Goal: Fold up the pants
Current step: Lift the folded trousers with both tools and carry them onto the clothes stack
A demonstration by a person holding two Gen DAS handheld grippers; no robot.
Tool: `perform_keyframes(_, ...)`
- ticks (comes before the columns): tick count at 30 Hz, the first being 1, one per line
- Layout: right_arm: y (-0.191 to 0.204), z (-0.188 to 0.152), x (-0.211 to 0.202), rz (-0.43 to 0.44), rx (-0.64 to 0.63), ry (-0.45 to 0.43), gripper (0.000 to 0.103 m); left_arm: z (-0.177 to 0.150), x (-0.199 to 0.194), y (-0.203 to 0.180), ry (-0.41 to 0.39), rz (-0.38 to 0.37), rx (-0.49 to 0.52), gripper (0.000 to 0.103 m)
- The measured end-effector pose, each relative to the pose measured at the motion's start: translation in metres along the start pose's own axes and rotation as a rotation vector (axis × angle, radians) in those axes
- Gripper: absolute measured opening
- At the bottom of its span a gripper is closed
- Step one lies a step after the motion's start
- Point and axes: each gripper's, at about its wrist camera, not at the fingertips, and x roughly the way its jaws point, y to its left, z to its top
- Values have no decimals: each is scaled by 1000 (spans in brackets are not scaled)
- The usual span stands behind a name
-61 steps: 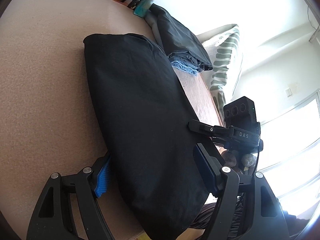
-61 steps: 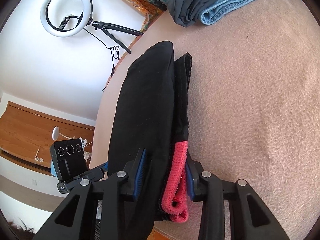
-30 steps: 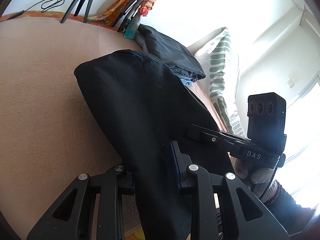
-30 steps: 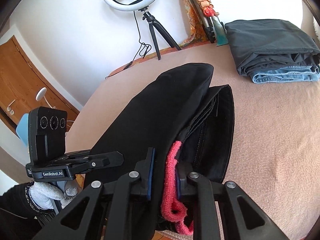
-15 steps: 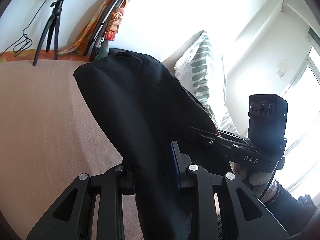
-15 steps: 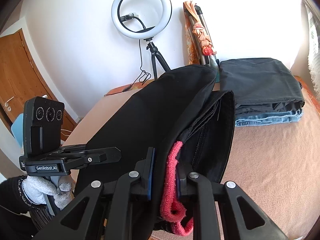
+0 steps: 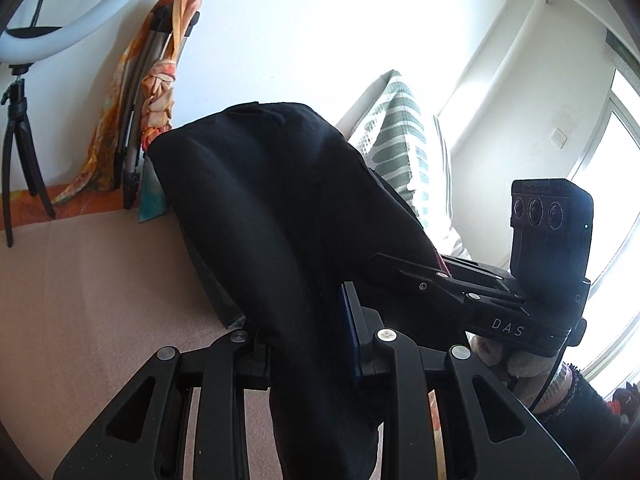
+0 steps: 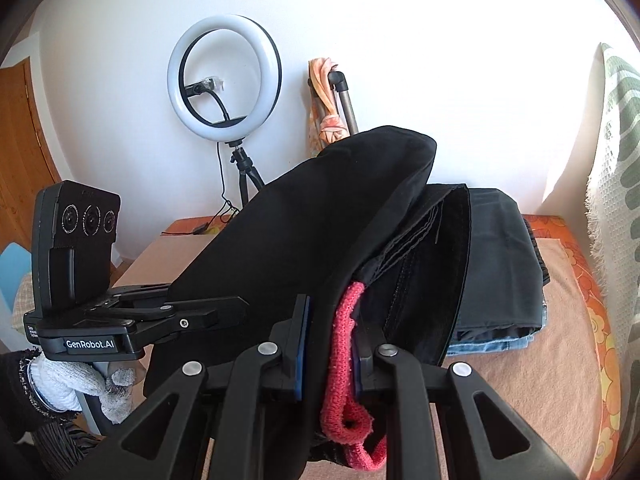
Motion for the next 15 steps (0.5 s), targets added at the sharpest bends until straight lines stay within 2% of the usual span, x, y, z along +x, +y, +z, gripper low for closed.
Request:
perform_keyframes(10, -67, 54, 48, -15, 32, -37, 15, 63, 66, 17, -15, 6, 45, 23)
perform_keyframes(15, -97, 65, 74, -11, 51, -22, 15, 75, 101, 33, -3, 15, 25, 23)
